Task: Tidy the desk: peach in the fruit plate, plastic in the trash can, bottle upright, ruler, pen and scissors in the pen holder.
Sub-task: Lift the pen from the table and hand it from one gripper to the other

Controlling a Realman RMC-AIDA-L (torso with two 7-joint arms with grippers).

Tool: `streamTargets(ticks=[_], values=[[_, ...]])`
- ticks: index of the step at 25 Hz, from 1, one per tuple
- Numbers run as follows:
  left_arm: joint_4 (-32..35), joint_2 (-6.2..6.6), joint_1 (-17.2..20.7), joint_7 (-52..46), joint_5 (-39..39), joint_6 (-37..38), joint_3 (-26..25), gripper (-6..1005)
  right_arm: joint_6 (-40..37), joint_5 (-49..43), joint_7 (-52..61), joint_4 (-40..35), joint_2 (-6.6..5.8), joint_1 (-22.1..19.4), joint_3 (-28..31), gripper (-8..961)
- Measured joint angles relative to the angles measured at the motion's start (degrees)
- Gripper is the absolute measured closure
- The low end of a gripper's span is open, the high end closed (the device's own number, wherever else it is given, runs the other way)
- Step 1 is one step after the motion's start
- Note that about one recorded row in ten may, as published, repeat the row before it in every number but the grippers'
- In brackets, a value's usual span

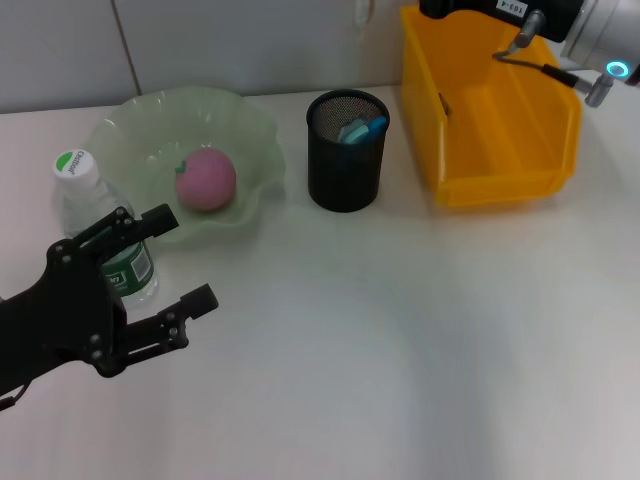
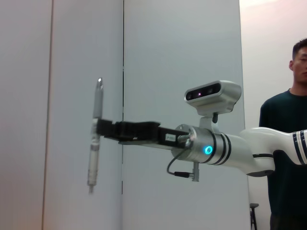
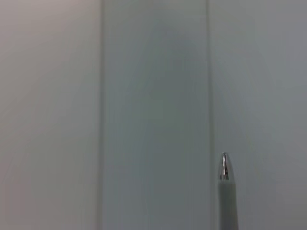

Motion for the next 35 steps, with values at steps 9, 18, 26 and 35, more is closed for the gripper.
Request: streamTargets(ticks=[9, 18, 26, 35], values=[[-3.8, -0.02, 0.1, 6.6, 0.0, -0.6, 0.3, 168, 12.6, -16.5, -16.9, -11.9, 0.21, -1.8, -0.7, 835], [-6.6, -0.22, 0.4, 10.5, -0.2, -1.0, -0.2, 169, 15.4, -16.9, -30.7, -15.3, -0.64, -3.0, -5.4, 835], [-9.5, -0.4, -1.1, 10.5, -3.7, 2.0, 0.4, 169, 6.3, 2.0, -24.6, -8.5, 0.27, -7.7, -6.0, 836], [-14.6, -0.55, -5.9, 8.6, -11.3, 6.9, 0.6, 169, -11.0, 3.3, -10.9, -7.5, 0.32, -14.8, -7.7, 836]])
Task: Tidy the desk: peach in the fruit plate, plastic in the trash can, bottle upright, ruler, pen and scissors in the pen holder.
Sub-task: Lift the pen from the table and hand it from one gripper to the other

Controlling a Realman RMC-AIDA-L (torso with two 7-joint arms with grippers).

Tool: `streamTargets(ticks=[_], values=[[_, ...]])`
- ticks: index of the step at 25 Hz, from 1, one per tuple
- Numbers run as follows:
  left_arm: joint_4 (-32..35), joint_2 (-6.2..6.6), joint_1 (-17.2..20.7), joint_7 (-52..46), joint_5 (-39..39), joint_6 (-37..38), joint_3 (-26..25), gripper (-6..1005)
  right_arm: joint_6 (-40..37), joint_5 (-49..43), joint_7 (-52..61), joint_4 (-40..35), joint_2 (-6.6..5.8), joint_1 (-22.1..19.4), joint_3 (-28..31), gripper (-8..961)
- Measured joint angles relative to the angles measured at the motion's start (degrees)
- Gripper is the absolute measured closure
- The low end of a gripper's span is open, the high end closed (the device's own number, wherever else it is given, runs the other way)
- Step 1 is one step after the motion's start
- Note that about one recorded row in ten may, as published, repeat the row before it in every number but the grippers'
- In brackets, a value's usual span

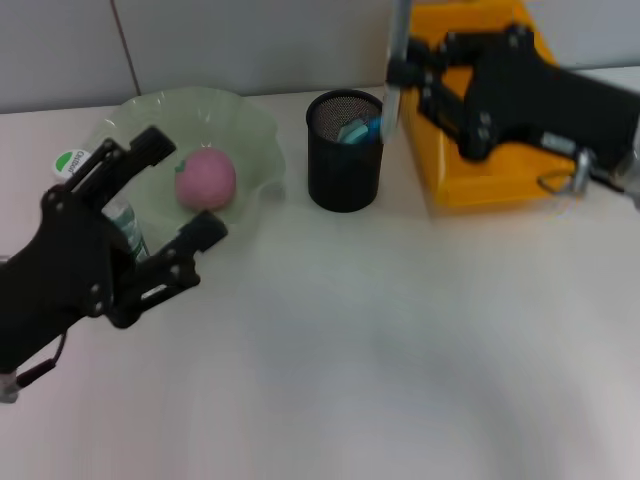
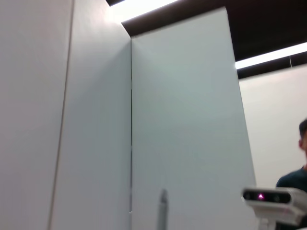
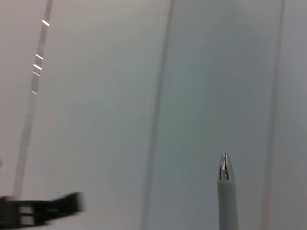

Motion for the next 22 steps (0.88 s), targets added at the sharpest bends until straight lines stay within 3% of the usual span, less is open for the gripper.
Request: streamTargets(ticks=[1, 9, 11, 15, 16, 22], values=[[0.1, 0.01, -1.1, -1.9, 0.2, -0.1, 0.6, 169, -3.6, -0.7, 2.3, 1.0, -0.18, -0.8, -0.1, 836], [2.1, 0.23, -2.8, -6.4, 0.3, -1.6, 2.4, 169, -10.4, -5.1, 4.5, 7.3, -0.43, -0.6, 0.0, 836], [9.6, 0.29, -3.4, -11.9, 0.4, -8.3, 10.0, 170, -12.5, -7.1, 5.1, 9.3, -0.57, 0.3, 0.2, 836], [11.4, 0.32, -3.5, -12.9, 0.4, -9.8, 12.2, 170, -13.4, -8.2, 5.6, 10.6, -0.75, 0.9, 0.4, 836], [16.6, 0.41, -3.4, -16.3, 0.4, -14.1, 17.2, 170, -13.7, -8.6, 5.7, 11.2, -0.83, 1.2, 0.4, 835], [20.2, 0.54, -3.4, -19.9, 0.4, -15.8, 19.3, 170, -13.8, -10.0, 6.6, 12.1, -0.8, 2.2, 0.2, 835]])
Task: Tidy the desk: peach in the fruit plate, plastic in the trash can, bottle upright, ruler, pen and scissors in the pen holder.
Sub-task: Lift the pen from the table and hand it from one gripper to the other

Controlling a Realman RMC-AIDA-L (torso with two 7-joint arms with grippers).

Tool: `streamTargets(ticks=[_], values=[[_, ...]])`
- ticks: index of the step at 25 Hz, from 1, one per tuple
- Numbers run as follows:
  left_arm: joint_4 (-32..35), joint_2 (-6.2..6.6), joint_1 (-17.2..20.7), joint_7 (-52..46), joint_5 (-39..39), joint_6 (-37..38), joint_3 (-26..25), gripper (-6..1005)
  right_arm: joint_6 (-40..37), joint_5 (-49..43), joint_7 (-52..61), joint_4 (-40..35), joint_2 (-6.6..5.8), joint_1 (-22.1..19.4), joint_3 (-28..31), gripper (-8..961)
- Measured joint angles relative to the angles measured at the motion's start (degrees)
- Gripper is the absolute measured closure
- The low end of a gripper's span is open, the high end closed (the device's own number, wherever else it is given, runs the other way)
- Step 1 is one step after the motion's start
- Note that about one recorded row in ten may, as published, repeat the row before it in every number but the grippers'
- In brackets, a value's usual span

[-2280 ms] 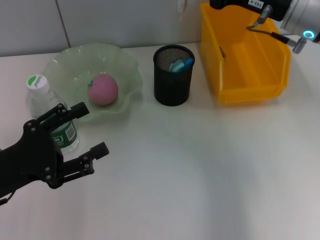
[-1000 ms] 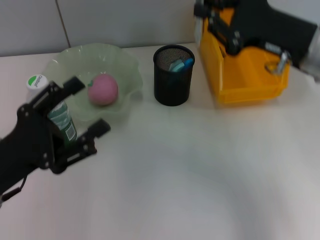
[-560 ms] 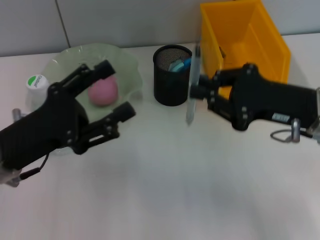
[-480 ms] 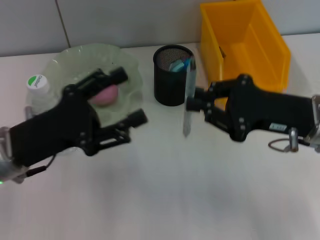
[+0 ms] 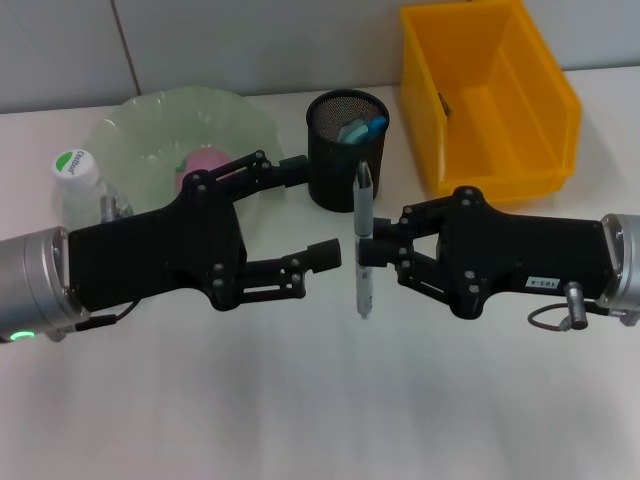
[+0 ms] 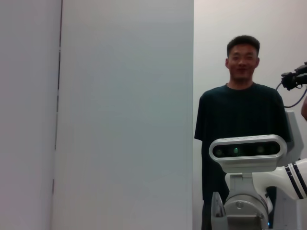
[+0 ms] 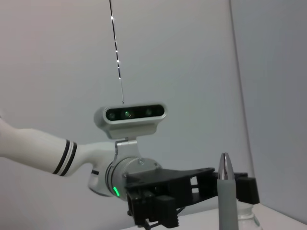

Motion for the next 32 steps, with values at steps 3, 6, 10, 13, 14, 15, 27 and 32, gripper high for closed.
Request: streamTargets(ticks=[3, 6, 10, 13, 14, 15, 27, 32], values=[[0.8, 0.01, 0.0, -0.8, 0.0, -0.1, 0.3, 170, 0.1, -0.8, 0.0, 0.1, 0.08, 0.4, -0.1, 835], [3.5, 0.0, -0.2, -4.2, 1.8, -0.7, 0.7, 170, 0.3, -1.7, 0.1, 0.1, 0.19, 0.8, 0.1, 835], [4.2, -0.11, -0.5, -5.7, 2.8, -0.9, 0.8, 170, 0.4, -2.3, 0.2, 0.2, 0.2, 1.0, 0.2, 835], [4.8, -0.15, -0.8, -7.2, 3.1, -1.2, 1.3, 170, 0.4, -2.4, 0.2, 0.2, 0.2, 1.0, 0.2, 835], [5.1, -0.13, -0.8, -7.8, 3.1, -1.4, 1.4, 170, 0.4, -2.5, 0.2, 0.3, 0.2, 1.1, 0.0, 835], [5.1, -0.13, -0.8, -7.8, 3.1, -1.4, 1.4, 170, 0.4, -2.5, 0.2, 0.3, 0.2, 1.1, 0.0, 835], [6.0, -0.17, -0.6, -9.1, 4.5, -2.0, 1.6, 171, 0.4, -3.6, 0.2, 0.3, 0.28, 2.0, -0.3, 834], [6.0, -0.22, -0.6, -8.7, 4.5, -2.0, 1.6, 171, 0.4, -3.7, 0.2, 0.3, 0.29, 2.3, -0.4, 834]])
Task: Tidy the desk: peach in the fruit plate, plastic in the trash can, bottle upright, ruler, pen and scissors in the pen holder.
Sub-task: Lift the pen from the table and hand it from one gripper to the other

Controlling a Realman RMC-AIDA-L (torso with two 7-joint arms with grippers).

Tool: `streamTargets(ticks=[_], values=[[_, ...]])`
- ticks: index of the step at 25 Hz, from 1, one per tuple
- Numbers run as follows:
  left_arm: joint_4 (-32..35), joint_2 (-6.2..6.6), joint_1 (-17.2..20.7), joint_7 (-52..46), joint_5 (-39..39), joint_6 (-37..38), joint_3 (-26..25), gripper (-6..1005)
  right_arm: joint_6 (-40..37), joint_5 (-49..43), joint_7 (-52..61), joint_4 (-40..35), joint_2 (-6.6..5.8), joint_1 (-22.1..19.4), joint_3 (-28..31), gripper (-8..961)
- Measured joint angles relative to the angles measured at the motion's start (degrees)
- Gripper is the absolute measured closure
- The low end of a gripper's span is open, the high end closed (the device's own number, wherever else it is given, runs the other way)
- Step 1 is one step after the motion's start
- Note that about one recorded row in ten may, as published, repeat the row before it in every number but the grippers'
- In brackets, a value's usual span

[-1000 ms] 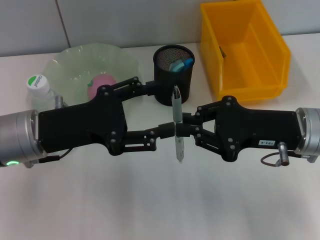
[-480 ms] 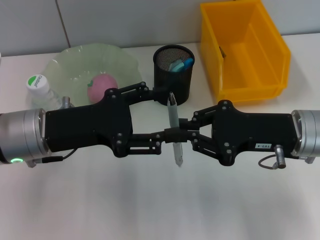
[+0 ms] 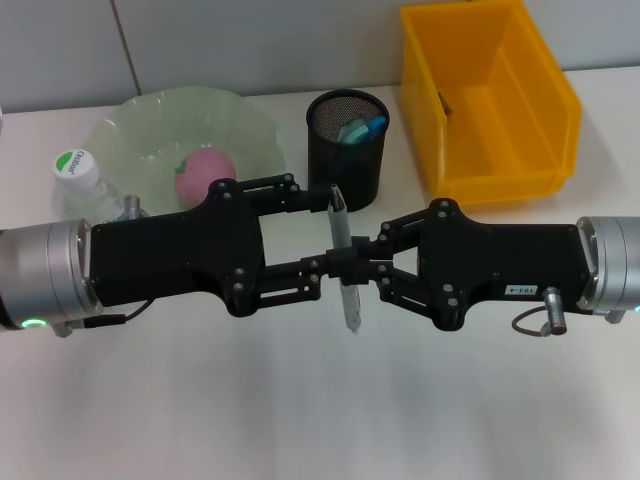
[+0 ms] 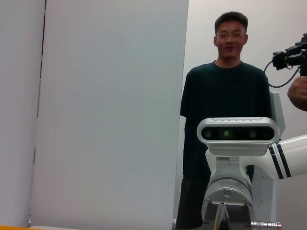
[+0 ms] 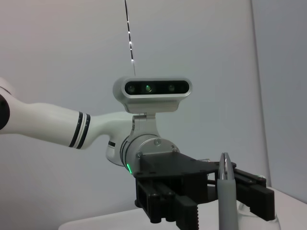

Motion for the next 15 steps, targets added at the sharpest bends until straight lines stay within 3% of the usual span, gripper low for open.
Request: streamTargets(ticks=[4, 13, 15], values=[[0.0, -0.04, -0.2, 0.1, 0.0, 0.0, 0.4, 354, 0.0, 0.0, 0.1, 0.0, 0.0, 0.2, 0.0, 834], [0.0, -0.13, -0.2, 0.5, -0.4, 0.0, 0.6, 402, -0.2, -0.7, 0.3, 0.0, 0.0, 0.6, 0.0, 834], [0.0, -0.13, -0.2, 0.5, -0.4, 0.0, 0.6, 458, -0.2, -0.7, 0.3, 0.0, 0.0, 0.6, 0.0, 834]])
